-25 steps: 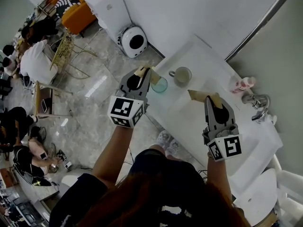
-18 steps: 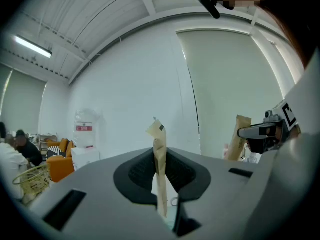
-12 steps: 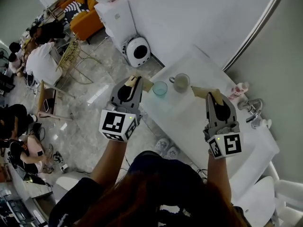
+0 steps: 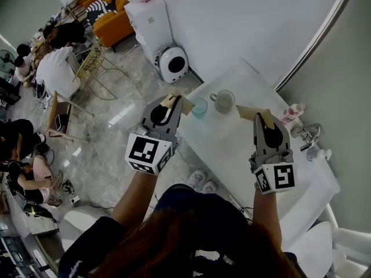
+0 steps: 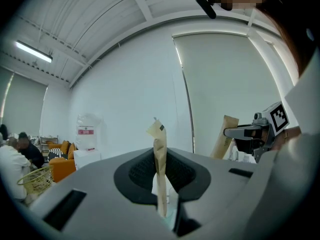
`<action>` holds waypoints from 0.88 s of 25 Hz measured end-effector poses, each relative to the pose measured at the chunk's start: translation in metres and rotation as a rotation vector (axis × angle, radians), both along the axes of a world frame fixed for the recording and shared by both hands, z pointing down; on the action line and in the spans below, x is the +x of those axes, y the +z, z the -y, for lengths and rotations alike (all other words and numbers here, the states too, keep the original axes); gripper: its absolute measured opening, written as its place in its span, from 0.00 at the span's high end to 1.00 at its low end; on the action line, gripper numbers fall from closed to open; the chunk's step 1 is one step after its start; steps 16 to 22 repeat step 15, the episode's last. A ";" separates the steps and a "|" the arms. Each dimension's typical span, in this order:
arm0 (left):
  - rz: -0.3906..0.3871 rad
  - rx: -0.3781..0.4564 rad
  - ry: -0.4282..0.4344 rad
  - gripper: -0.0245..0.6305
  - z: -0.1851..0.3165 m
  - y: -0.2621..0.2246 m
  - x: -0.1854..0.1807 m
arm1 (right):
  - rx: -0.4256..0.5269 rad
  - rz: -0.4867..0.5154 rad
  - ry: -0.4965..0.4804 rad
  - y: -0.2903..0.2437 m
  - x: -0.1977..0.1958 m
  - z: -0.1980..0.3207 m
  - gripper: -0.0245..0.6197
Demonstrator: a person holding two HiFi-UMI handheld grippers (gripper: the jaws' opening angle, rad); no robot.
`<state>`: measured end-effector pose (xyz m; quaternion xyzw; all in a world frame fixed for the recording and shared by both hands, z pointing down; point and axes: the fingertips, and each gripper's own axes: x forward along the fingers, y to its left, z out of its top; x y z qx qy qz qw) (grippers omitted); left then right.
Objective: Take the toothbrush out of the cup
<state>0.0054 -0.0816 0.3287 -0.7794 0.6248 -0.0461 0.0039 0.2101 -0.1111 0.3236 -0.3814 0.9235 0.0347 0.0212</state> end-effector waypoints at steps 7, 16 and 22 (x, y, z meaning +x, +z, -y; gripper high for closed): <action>-0.019 0.001 -0.008 0.89 -0.007 0.000 -0.002 | 0.008 0.008 0.002 -0.004 0.000 -0.005 0.86; -0.021 0.005 -0.003 0.89 -0.011 -0.001 -0.002 | 0.008 0.006 0.003 -0.003 -0.001 -0.008 0.86; -0.021 0.005 -0.003 0.89 -0.011 -0.001 -0.002 | 0.008 0.006 0.003 -0.003 -0.001 -0.008 0.86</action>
